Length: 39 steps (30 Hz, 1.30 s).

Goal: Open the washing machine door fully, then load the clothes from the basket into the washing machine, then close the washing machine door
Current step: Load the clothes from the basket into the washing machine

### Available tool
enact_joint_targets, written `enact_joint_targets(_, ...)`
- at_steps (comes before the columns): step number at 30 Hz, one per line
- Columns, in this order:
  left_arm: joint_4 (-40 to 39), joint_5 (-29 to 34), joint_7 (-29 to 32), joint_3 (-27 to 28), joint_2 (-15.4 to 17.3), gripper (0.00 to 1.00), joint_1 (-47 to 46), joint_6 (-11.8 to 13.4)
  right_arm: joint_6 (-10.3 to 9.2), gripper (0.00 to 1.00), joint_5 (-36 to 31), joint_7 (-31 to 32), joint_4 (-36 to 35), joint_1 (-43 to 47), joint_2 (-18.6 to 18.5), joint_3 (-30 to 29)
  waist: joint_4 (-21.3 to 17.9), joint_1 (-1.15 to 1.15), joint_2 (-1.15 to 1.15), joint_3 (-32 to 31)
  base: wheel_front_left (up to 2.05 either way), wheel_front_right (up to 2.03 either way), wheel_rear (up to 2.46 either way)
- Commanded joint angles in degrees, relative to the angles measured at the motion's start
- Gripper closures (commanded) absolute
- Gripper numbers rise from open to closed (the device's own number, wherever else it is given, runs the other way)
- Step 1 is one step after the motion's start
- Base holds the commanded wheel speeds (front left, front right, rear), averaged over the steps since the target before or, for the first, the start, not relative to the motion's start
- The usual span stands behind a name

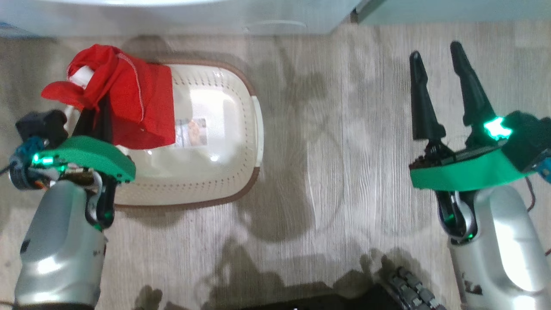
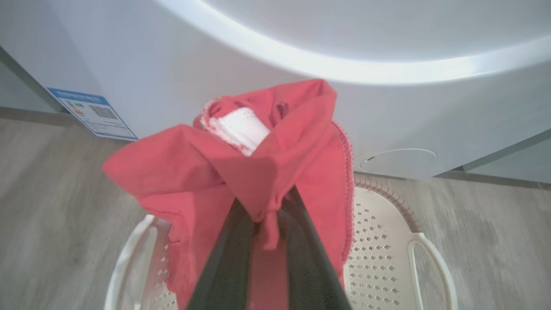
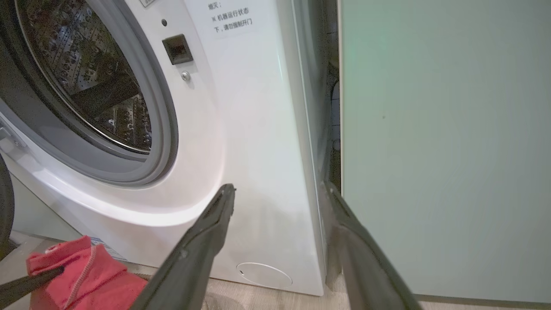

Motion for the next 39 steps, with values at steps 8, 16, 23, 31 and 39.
enact_joint_targets(8, -16.5, 3.31, -0.71, 4.13, 1.38, 1.0, 7.44, 2.36, 0.0, 0.0, -0.27, 0.25, -0.06, 3.8, 0.02, -0.04, 2.05, 0.0, 0.0, -8.07, 0.0, 0.0, 0.0)
enact_joint_targets(16, -26.22, 5.51, -0.38, 3.62, 2.28, 1.0, 10.84, 4.11, 0.0, 0.0, -0.34, 1.05, 1.08, 5.42, 0.02, -0.83, 1.95, 0.0, 0.0, -13.46, 0.0, 0.0, 0.0)
enact_joint_targets(23, -33.42, 7.51, 1.31, 3.01, 3.3, 1.0, 16.09, 6.48, 0.0, 0.0, -0.07, 1.4, 2.36, 7.45, 0.02, -1.32, 1.13, 0.0, 0.0, -18.42, 0.0, 0.0, 0.0)
enact_joint_targets(31, -40.47, 8.76, 3.71, 1.93, 2.83, 1.0, 24.51, 9.39, 0.0, 0.0, 0.14, 2.12, 3.02, 10.58, 0.02, -2.08, 0.59, 0.0, 0.0, -23.69, 0.0, 0.0, 0.0)
enact_joint_targets(39, -43.75, 9.53, 5.35, 0.14, 2.64, 1.0, 29.35, 10.35, 0.0, 0.0, -0.59, 3.72, 2.35, 13.52, 0.02, -3.13, 1.04, 0.0, 0.0, -27.41, 0.0, 0.0, 0.0)
